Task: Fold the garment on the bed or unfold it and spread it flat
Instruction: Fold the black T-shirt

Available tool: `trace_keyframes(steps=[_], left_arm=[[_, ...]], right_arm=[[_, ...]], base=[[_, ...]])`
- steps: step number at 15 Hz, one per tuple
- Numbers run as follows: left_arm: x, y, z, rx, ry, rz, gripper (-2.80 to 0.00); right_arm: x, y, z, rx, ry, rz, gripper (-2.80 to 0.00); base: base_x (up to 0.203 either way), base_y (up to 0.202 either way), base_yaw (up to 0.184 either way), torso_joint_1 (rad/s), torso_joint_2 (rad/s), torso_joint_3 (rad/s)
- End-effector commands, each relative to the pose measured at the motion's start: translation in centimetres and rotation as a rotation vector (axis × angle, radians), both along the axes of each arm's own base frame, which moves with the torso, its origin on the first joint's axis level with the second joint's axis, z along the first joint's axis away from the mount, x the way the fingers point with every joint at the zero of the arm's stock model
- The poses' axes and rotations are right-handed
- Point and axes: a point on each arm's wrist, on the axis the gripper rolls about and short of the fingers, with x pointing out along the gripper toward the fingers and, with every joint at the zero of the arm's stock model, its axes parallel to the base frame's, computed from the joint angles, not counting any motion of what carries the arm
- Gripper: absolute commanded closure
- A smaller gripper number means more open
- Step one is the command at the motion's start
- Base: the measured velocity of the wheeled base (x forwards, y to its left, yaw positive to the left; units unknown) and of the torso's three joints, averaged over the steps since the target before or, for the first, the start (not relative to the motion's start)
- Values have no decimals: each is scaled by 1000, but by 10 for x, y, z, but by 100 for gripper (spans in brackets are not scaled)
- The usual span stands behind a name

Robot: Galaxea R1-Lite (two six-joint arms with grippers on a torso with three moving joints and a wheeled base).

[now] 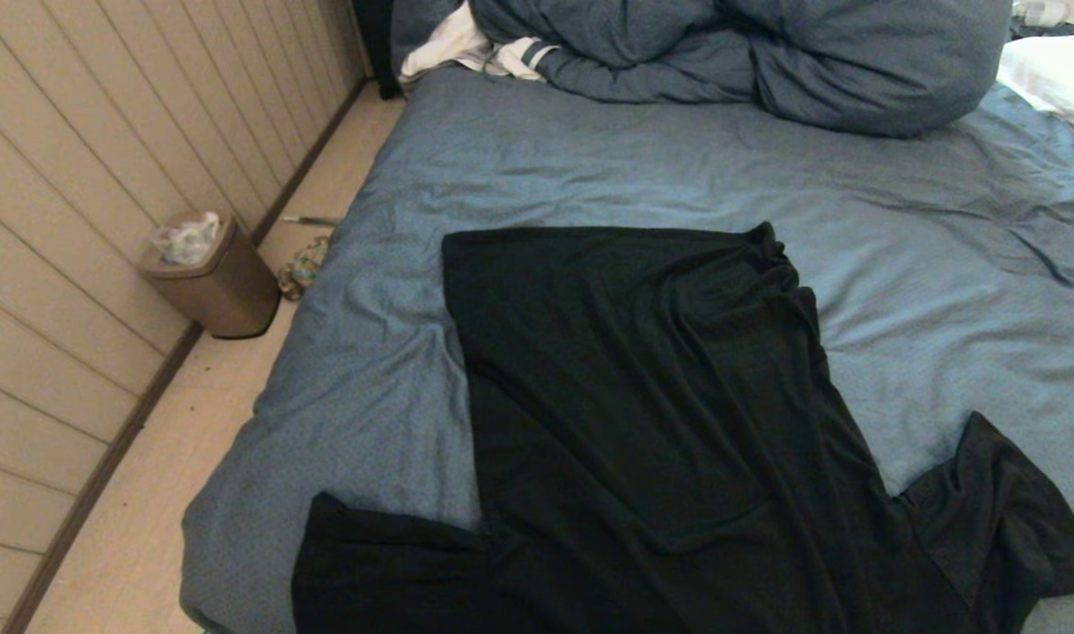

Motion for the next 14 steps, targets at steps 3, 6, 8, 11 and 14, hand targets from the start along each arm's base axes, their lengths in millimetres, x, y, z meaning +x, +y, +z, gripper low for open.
trace_keyframes(steps=[3,6,8,11,14], left_arm=[[13,-2,-76,39,-65,12,0],[19,-2,-85,35,-110,4,0],[20,-2,-85,137,-116,-33,0],[27,-3,-82,212,-213,-69,0],[36,-1,-80,231,-378,12,0]], right_arm=[[4,1,-43,79,-27,-27,0],[28,1,-57,54,-187,-14,0],[36,1,-60,-12,-304,21,0],[36,2,-64,-51,-266,52,0],[36,2,-64,-49,-266,52,0]], base=[[0,0,0,0,0,0],[0,0,0,0,0,0],[0,0,0,0,0,0],[0,0,0,0,0,0],[0,0,0,0,0,0]])
